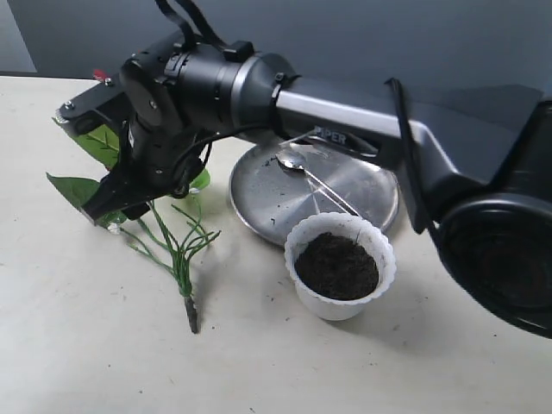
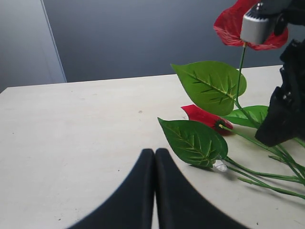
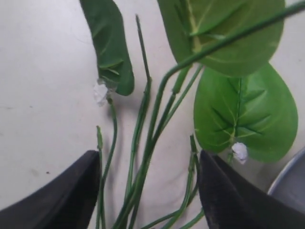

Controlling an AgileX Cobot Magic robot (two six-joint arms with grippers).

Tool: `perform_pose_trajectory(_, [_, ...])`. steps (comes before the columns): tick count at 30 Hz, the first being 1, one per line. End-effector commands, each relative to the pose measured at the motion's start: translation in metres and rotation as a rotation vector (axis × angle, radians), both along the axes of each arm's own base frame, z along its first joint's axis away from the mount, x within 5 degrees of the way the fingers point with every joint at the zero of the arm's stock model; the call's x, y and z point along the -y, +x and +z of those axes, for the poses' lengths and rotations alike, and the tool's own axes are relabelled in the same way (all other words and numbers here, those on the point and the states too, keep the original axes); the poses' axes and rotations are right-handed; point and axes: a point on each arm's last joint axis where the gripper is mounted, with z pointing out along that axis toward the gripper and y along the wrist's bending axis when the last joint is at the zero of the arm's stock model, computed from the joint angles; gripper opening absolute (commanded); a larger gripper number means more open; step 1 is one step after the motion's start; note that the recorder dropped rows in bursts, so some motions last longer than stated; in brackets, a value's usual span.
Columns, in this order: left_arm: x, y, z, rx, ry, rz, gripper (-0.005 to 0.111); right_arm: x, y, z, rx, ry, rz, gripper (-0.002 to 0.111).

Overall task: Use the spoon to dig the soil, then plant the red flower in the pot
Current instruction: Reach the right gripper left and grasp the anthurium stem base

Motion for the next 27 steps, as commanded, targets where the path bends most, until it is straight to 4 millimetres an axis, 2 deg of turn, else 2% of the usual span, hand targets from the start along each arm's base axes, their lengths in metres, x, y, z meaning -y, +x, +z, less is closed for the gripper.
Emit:
perform_pose_trajectory(1, [0.000, 0.000, 0.002, 0.013, -0.005, 0.006, 0.001, 0.001, 0.006, -0.009, 0.030, -0.044, -0.033, 0.058])
perform_pose_trajectory(8, [0.000, 0.000, 0.002, 0.013, -0.005, 0.006, 0.001, -0.004, 0.008, -0.033, 0.010, -0.037, -0.031, 0.058])
perform_pose_trajectory(10, [0.000, 0.000, 0.002, 0.013, -0.007, 0.006, 0.001, -0.005, 0.008, -0.035, 0.005, -0.030, -0.031, 0.054])
perform_pose_trajectory(12, [0.000, 0.000, 0.002, 0.013, -0.007, 0.006, 0.001, -0.007, 0.008, -0.035, 0.011, -0.016, -0.031, 0.041])
perform_pose_trajectory(14, [0.000, 0.000, 0.002, 0.013, -0.007, 0.006, 0.001, -0.007, 0.009, -0.034, 0.018, -0.007, -0.030, 0.023])
perform_pose_trajectory(16, [0.000, 0.000, 0.002, 0.013, -0.007, 0.006, 0.001, -0.008, 0.009, -0.032, 0.023, 0.001, -0.030, -0.001])
perform_pose_trajectory(17, [0.000, 0.000, 0.002, 0.013, -0.007, 0.006, 0.001, -0.008, 0.009, -0.032, 0.023, 0.001, -0.030, 0.001])
perform_pose_trajectory(23, [0.000, 0.000, 0.002, 0.013, -0.005, 0.006, 0.001, -0.008, 0.009, -0.011, 0.057, 0.054, -0.035, 0.000])
perform_pose_trajectory(27, [0.000, 0.000, 0.002, 0.013, -0.005, 0.006, 0.001, -0.004, 0.015, 0.029, 0.123, 0.205, -0.144, 0.000])
